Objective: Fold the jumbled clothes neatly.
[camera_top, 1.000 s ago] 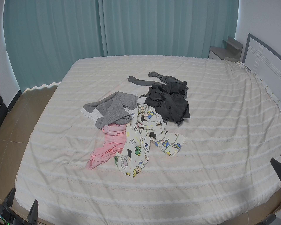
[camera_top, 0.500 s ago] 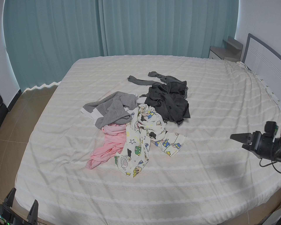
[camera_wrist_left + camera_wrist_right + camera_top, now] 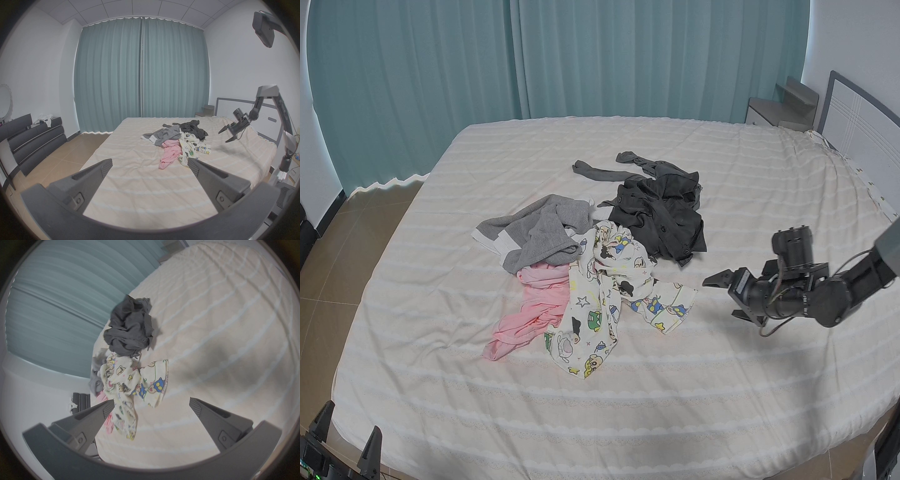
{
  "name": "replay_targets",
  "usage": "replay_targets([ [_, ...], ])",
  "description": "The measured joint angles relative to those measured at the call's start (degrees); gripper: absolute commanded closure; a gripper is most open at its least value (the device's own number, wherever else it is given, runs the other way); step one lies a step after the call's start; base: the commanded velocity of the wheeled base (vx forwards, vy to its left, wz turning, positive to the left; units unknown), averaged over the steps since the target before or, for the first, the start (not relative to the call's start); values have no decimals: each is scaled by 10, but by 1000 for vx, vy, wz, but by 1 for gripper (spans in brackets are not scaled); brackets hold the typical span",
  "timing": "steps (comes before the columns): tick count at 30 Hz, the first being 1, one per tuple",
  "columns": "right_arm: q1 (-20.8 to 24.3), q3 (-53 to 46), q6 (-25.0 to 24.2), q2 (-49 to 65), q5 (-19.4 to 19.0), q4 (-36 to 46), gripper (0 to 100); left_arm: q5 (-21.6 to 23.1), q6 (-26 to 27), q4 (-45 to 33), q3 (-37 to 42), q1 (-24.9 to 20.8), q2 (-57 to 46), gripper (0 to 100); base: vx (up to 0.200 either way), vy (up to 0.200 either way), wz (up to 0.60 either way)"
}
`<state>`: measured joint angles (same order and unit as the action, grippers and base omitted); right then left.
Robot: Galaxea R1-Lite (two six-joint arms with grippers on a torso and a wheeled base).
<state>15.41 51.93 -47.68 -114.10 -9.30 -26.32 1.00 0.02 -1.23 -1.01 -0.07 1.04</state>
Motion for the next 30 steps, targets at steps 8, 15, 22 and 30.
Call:
replay_targets([
  [8, 31, 104, -49, -143, 19, -34, 0, 0, -2, -1, 0, 0, 0, 0, 0, 0, 0],
  [15, 45, 142, -73, -180, 21, -32, 0, 0, -6, -1, 0, 0, 0, 0, 0, 0, 0],
  [22, 56, 171, -74, -209, 27, -27, 0, 0, -8, -1, 0, 1, 0, 0, 0, 0, 0],
  [30, 67, 228, -74, -251, 58, -23, 0, 0, -10, -1, 0, 1, 0, 0, 0, 0, 0],
])
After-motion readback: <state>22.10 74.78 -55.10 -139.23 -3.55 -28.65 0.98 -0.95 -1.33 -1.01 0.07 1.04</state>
